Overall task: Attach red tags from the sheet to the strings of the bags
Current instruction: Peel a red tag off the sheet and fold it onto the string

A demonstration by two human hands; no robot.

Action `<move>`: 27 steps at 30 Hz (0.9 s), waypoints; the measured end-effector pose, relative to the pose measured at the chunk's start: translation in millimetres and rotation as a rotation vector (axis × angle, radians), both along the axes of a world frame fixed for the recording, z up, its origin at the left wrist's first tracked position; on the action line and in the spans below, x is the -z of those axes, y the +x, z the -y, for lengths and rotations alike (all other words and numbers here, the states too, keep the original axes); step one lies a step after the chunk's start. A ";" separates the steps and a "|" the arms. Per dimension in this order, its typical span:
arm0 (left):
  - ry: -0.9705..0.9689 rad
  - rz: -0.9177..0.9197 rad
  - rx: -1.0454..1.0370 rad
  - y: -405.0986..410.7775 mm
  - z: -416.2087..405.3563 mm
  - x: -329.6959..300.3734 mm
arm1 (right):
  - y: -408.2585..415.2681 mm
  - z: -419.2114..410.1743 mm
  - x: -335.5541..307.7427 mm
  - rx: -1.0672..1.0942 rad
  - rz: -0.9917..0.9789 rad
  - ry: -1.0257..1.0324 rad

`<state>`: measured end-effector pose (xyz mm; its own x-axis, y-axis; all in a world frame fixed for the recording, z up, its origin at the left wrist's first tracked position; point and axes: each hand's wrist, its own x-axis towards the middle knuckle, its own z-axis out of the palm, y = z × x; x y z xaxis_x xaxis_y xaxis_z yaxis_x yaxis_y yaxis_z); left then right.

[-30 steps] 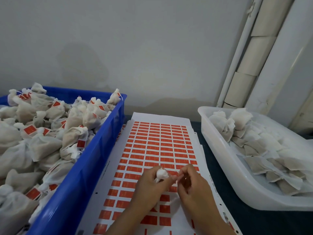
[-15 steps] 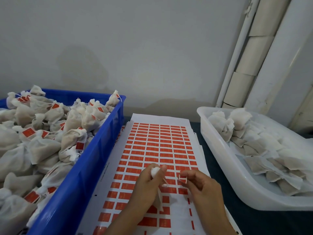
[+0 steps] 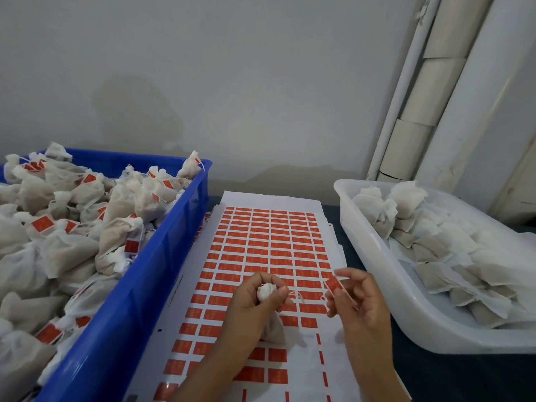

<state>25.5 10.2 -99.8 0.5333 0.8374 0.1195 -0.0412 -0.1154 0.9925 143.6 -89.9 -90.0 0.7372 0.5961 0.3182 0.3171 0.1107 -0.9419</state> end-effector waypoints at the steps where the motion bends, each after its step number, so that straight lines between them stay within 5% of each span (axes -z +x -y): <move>1: 0.001 0.009 0.004 0.0 0.6 -0.4 | -0.1 0.3 -1.1 -0.004 -0.003 0.025; 10: 0.059 0.052 0.040 1.2 6.2 -2.6 | -3.9 0.2 -4.2 -0.112 0.029 -0.040; 18: 0.093 0.056 0.077 0.8 6.9 -2.6 | -3.1 -0.3 -3.2 -0.066 0.350 -0.243; 27: 0.112 0.052 0.112 0.4 7.5 -3.0 | -0.5 1.0 0.8 -0.072 0.271 -0.202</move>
<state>25.9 2.7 -96.8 0.6130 0.7532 0.2384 -0.1108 -0.2168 0.9699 143.2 -90.9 -90.8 0.5956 0.7146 0.3671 0.5572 -0.0384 -0.8295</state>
